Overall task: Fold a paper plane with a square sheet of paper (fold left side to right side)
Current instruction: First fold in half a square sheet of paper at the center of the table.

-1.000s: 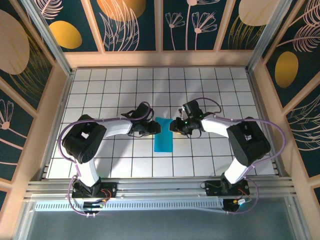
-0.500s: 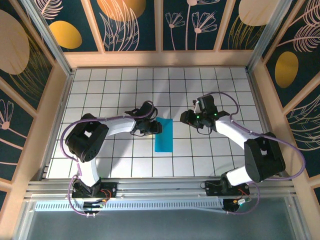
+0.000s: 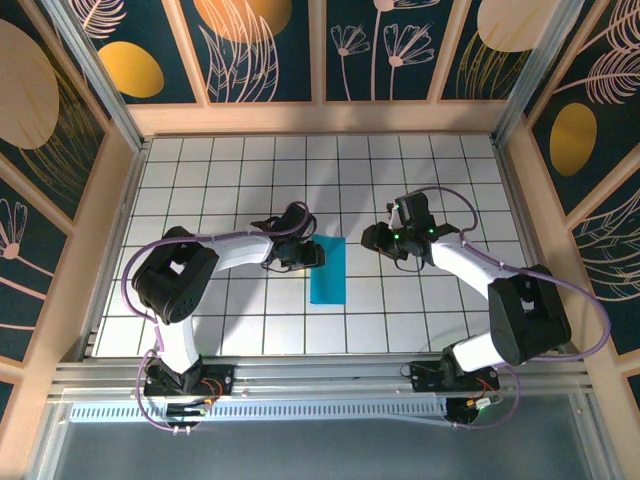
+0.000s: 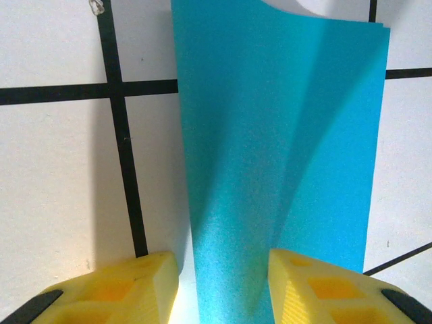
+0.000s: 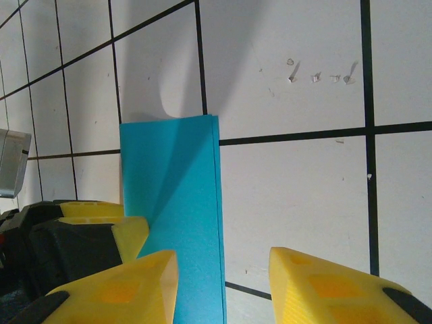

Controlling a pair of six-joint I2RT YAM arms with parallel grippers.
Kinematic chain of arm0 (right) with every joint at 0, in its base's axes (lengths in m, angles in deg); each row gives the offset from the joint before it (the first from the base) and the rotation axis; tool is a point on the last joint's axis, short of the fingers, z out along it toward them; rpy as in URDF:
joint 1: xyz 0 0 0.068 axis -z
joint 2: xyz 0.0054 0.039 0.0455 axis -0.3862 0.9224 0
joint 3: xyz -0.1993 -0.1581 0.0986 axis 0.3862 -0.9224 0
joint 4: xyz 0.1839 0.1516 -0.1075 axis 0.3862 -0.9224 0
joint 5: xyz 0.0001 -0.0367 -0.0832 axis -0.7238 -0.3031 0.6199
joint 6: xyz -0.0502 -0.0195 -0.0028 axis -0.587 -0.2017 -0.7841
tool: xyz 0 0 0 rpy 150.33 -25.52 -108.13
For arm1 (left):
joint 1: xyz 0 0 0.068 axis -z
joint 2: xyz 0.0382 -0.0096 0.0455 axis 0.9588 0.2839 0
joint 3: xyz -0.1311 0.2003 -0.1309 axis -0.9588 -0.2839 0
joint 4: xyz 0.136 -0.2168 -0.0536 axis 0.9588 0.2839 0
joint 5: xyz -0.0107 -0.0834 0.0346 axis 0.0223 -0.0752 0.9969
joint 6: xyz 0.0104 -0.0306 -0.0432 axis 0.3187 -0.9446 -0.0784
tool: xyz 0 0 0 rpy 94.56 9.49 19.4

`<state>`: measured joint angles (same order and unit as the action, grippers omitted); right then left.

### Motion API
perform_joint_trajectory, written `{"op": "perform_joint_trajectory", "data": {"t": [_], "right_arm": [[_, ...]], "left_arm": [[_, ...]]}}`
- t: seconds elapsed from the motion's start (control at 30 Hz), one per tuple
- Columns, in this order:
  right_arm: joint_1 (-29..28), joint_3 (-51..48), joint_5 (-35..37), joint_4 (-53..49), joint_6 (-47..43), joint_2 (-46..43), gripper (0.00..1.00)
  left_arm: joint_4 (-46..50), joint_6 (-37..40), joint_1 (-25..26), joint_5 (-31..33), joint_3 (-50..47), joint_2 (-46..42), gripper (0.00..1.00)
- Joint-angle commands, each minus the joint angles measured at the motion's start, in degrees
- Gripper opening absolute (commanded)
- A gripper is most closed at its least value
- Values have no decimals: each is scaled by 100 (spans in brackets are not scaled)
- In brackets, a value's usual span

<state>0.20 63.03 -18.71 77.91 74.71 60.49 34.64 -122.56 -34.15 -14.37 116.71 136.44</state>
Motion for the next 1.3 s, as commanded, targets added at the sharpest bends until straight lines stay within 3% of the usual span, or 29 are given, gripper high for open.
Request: {"op": "perform_joint_trajectory", "data": {"t": [0.0, 1.27], "right_arm": [[35, -122, -64, 135, 20, -112, 41], [28, -188, -297, 300, 55, -18, 41]], "left_arm": [[155, -104, 133, 62, -49, 511, 42], [586, 237, 213, 280, 312, 737, 44]]}}
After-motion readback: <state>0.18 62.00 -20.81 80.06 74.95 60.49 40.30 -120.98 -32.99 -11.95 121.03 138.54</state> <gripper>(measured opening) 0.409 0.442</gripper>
